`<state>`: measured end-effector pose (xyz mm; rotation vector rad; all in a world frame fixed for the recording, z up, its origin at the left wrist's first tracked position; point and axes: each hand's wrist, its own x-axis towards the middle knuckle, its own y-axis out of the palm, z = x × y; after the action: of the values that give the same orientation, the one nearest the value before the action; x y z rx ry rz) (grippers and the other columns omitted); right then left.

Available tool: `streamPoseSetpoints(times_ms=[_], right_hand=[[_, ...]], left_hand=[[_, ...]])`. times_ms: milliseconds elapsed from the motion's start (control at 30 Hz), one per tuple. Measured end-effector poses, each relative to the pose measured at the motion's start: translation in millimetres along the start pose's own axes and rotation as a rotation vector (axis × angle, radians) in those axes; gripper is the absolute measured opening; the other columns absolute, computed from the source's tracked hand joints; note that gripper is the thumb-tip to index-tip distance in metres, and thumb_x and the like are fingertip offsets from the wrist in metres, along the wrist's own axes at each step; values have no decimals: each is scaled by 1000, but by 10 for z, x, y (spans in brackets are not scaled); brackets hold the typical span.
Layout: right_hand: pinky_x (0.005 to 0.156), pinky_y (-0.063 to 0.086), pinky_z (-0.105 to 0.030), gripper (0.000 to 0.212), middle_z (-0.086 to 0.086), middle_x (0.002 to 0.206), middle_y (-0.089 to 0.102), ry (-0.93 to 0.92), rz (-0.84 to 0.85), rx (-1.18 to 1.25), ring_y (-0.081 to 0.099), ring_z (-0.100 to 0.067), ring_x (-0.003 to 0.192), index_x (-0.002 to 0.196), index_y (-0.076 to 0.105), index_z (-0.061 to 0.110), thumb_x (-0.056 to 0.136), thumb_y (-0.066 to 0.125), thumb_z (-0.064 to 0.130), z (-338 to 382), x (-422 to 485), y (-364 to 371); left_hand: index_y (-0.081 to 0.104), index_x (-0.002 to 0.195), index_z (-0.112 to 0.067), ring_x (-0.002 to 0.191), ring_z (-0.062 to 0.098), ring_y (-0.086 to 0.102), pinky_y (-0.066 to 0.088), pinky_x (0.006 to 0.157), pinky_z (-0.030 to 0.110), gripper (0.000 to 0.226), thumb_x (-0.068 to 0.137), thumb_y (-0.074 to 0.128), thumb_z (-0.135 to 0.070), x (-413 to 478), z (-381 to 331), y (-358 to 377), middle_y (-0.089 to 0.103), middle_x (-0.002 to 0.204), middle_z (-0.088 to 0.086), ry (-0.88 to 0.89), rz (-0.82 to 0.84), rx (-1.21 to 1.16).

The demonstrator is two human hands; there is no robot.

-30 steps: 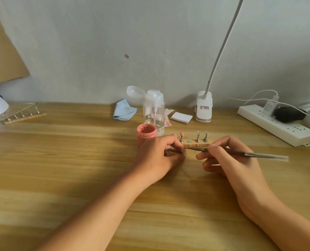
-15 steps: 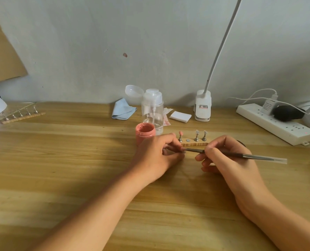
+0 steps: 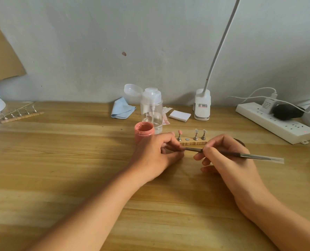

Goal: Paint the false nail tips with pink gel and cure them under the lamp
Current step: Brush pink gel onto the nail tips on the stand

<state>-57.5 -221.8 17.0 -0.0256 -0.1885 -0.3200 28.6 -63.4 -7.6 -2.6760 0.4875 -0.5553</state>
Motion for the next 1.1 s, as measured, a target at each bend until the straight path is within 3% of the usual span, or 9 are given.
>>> streamPoseSetpoints(times_ms=[167,333,433,567,833,1100], right_hand=[[57,57,-25,9,-10,68,72,0,-19,6,64,-4,59,83,57,0,91,58,2,-16,7,-14],[59,57,-27,9,-10,72,73,-3,-7,18,63,-6,63,83,58,4,93,58,5,-14,10,-15],[55,56,-24,8,-9,70,73,-12,-1,-6,63,-4,61,84,58,2,91,59,5,-11,14,0],[57,56,-29,8,-9,67,71,-9,-31,14,63,-4,60,84,57,1,92,58,4,-20,19,-10],[59,56,-31,8,-9,69,71,-9,-26,12,62,-6,61,85,58,1,92,58,5,-11,5,-16],[60,57,-34,6,-9,66,69,-1,-79,19,61,-7,59,84,57,-1,89,57,1,-13,25,-24]], left_hand=[[72,79,-27,65,3,54,33,53,9,17,79,82,-13,2,2,4,75,87,-12,-33,-6,-17],[71,79,-28,51,-9,48,31,53,8,19,80,81,-13,-2,-10,2,75,84,-10,-13,7,-18],[71,78,-31,53,-4,42,32,52,12,19,80,82,-16,1,0,1,75,84,-12,-27,1,-19],[72,77,-36,63,4,49,32,53,11,21,80,82,-17,7,13,-5,75,85,-15,-40,1,-23],[71,81,-32,59,-12,56,34,53,4,23,80,82,-12,12,9,4,74,82,-11,-10,10,-25],[74,84,-30,59,-10,55,36,56,5,18,80,81,-14,13,42,3,74,82,-15,-19,1,-40]])
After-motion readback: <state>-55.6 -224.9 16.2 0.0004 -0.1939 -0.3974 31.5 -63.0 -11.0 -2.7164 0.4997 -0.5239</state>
